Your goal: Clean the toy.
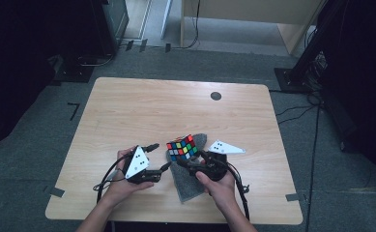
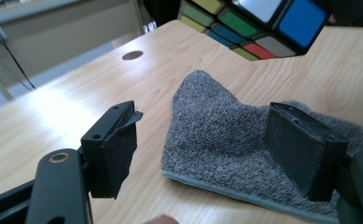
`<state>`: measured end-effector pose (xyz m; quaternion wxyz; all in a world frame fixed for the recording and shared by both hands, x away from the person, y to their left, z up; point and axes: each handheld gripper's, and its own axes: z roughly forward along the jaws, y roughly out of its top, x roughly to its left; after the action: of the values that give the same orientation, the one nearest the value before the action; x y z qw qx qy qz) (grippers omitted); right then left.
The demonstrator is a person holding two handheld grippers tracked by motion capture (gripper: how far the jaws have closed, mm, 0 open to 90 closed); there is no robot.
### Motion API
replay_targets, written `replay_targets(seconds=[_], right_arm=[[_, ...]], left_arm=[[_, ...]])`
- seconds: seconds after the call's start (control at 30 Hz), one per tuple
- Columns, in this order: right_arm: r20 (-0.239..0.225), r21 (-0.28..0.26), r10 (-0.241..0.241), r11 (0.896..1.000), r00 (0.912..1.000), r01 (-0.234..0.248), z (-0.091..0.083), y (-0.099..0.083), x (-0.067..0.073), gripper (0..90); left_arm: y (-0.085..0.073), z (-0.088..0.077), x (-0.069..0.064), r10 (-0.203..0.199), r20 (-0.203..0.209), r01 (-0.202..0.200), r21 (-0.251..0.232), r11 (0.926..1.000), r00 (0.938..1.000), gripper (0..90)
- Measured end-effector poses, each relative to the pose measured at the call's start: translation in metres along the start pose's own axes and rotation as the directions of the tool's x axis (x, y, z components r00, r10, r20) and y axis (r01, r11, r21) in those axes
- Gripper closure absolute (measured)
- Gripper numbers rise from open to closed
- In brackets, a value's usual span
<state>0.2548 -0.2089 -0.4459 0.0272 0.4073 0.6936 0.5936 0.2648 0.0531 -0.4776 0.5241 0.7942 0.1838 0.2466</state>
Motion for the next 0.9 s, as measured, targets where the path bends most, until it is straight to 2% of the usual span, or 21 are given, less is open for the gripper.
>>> replay_targets(seconds=[0.07,0.2,0.4,0.5,0.57,0.6,0.63,0.67,0.73,0.77,0.83,0.9], right_arm=[[-0.014,0.023,0.021,1.0,0.9997,-0.02,0.002,0.0,0.001,34.6],[-0.006,0.065,0.049,0.997,0.9988,-0.049,0.008,-0.003,0.002,34.5],[-0.028,0.127,0.081,0.989,0.9963,-0.077,0.017,-0.007,0.004,34.5],[-0.039,0.158,0.114,0.982,0.9927,-0.107,0.02,-0.008,0.004,34.3],[-0.061,0.184,0.166,0.971,0.9843,-0.152,0.022,-0.008,0.001,34.2],[-0.063,0.189,0.176,0.969,0.9824,-0.161,0.022,-0.008,-0.001,34.2],[-0.068,0.208,0.201,0.961,0.9771,-0.184,0.023,-0.008,-0.004,34.2],[-0.074,0.22,0.223,0.954,0.9719,-0.203,0.023,-0.008,-0.006,33.6],[-0.099,0.244,0.292,0.934,0.9512,-0.261,0.024,-0.009,-0.012,32.3],[-0.106,0.253,0.306,0.929,0.9462,-0.272,0.024,-0.009,-0.014,31.1],[-0.117,0.26,0.314,0.925,0.9421,-0.276,0.023,-0.009,-0.017,28.4],[-0.112,0.246,0.293,0.934,0.9494,-0.26,0.02,-0.007,-0.019,27.4]], left_arm=[[0.0,0.001,-0.002,0.026,-0.004,-0.026,-0.02,0.9995,0.9997,25.7],[-0.001,0.002,-0.006,0.068,0.005,-0.067,-0.047,0.9967,0.9977,23.4],[0.0,0.003,-0.012,0.124,0.003,-0.123,-0.063,0.9904,0.9923,23.2],[0.002,0.001,-0.016,0.149,0.0,-0.148,-0.085,0.9853,0.9889,26.9],[0.001,0.001,-0.018,0.174,0.005,-0.173,-0.084,0.9812,0.9847,31.3],[0.001,0.001,-0.02,0.187,0.001,-0.186,-0.077,0.9795,0.9824,31.8],[0.001,0.001,-0.02,0.191,0.006,-0.19,-0.071,0.9792,0.9816,32.2],[0.0,0.001,-0.021,0.194,0.011,-0.193,-0.068,0.9789,0.981,32.6],[0.0,0.002,-0.022,0.194,0.016,-0.192,-0.059,0.9795,0.9809,33.1],[0.0,0.002,-0.022,0.19,0.016,-0.189,-0.051,0.9807,0.9817,34.0],[0.0,0.001,-0.019,0.158,0.012,-0.157,-0.039,0.9868,0.9874,34.1],[-0.001,0.0,-0.013,0.109,0.014,-0.109,-0.046,0.993,0.9939,34.1]])
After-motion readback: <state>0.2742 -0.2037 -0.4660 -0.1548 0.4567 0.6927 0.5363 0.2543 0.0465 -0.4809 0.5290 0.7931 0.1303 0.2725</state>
